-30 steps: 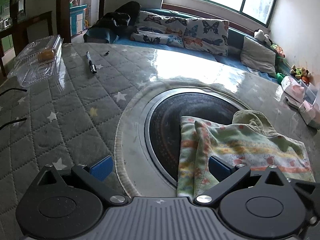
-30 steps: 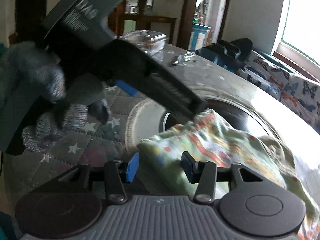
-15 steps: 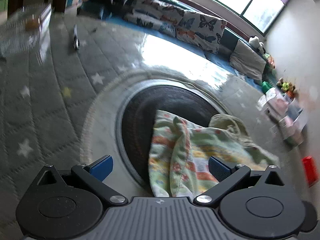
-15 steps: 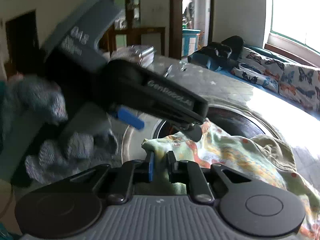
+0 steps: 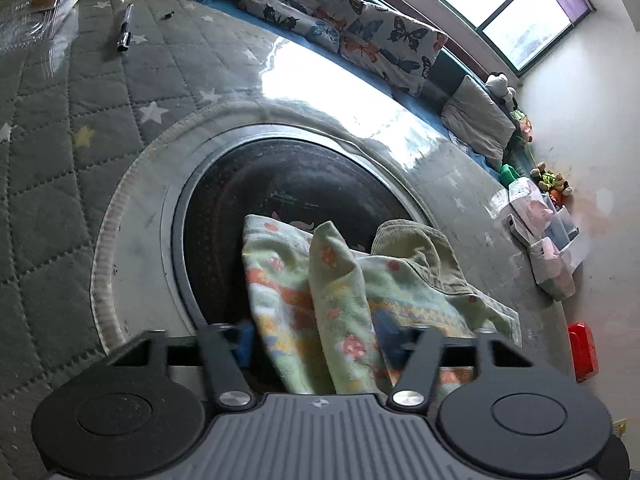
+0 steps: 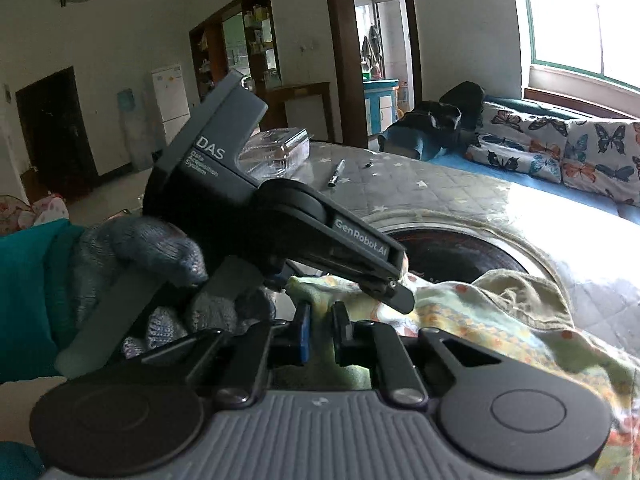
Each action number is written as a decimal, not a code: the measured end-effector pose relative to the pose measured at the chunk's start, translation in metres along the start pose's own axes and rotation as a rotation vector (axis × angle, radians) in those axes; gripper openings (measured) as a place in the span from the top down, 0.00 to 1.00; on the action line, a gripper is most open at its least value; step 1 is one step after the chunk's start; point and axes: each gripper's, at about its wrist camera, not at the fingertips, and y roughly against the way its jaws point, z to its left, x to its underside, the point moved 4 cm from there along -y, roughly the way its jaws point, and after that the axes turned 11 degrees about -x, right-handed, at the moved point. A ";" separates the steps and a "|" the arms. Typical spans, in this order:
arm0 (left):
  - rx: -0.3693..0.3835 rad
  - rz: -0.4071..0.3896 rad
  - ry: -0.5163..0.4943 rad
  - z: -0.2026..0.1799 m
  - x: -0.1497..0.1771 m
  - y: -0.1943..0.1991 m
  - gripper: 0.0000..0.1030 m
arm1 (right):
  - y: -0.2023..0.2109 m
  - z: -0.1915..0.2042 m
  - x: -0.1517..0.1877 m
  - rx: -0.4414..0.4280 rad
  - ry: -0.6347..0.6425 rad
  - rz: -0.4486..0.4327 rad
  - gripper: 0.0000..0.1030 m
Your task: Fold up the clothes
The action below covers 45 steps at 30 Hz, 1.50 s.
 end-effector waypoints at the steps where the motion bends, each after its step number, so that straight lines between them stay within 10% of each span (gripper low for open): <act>1: -0.002 0.002 0.002 0.001 0.001 -0.001 0.60 | 0.001 -0.001 0.001 -0.005 -0.005 -0.002 0.89; 5: -0.005 0.002 0.006 0.005 0.001 -0.002 0.80 | 0.013 -0.010 0.006 0.003 -0.049 -0.023 0.85; 21: -0.076 -0.046 -0.083 -0.004 0.005 0.000 0.79 | 0.096 -0.170 0.059 0.568 -0.323 -0.061 0.51; 27: -0.095 -0.052 -0.107 -0.008 0.005 0.000 0.79 | 0.101 -0.192 0.072 0.567 -0.418 -0.087 0.49; 34: -0.115 -0.064 -0.140 -0.015 0.004 0.001 0.83 | 0.098 -0.182 0.069 0.508 -0.421 -0.101 0.91; 45: -0.033 -0.154 -0.265 -0.077 -0.008 0.029 0.91 | 0.148 -0.156 0.043 0.543 -0.353 -0.217 0.93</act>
